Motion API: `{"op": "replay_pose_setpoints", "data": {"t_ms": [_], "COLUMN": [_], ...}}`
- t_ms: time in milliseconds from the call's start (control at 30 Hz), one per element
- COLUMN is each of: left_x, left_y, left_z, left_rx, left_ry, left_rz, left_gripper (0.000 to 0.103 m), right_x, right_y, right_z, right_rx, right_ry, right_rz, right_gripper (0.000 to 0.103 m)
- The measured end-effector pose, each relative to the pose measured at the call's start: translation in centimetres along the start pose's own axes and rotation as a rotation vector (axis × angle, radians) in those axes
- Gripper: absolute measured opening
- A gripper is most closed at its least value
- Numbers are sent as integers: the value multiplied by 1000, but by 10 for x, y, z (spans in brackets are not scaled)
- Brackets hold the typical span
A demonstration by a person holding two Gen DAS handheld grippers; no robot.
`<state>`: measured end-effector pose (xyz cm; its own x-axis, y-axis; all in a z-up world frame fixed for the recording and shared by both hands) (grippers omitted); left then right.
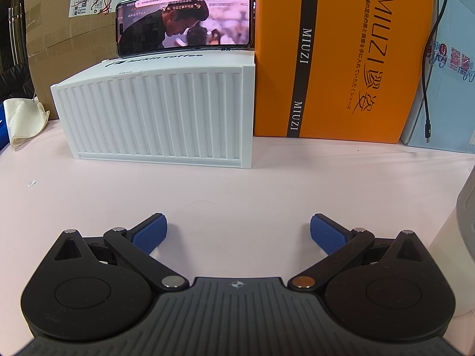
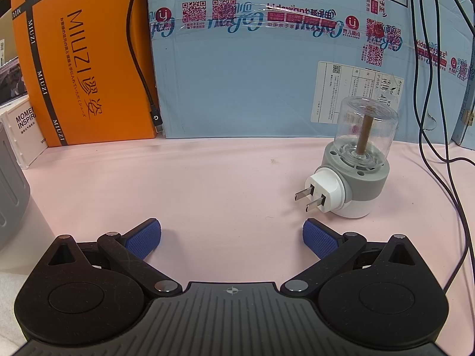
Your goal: Clean container
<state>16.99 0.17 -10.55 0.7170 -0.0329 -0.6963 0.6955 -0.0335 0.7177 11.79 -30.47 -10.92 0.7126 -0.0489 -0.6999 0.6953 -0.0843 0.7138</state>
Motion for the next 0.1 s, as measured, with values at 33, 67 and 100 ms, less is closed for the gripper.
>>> {"op": "replay_pose_setpoints", "data": {"t_ms": [33, 67, 100], "left_x": [0, 0, 0], "left_y": [0, 0, 0], "left_z": [0, 0, 0], "left_rx": [0, 0, -1], "left_ry": [0, 0, 0], "left_rz": [0, 0, 0], "left_gripper": [103, 103, 103], "right_x": [0, 0, 0], "right_y": [0, 0, 0], "right_z": [-1, -1, -2], "right_rx": [0, 0, 0], "right_ry": [0, 0, 0], "right_rz": [0, 0, 0], "right_gripper": [103, 103, 103]}}
Point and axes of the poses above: each gripper's, at about its wrist camera, not at the fingertips, and x roughly the way its jaws point, z to its right, y to its top, the point moved 9 cm from there along x, roughly the way its jaws point, and after that the axes turned 7 degrees about -z, right-handed, at the moved point
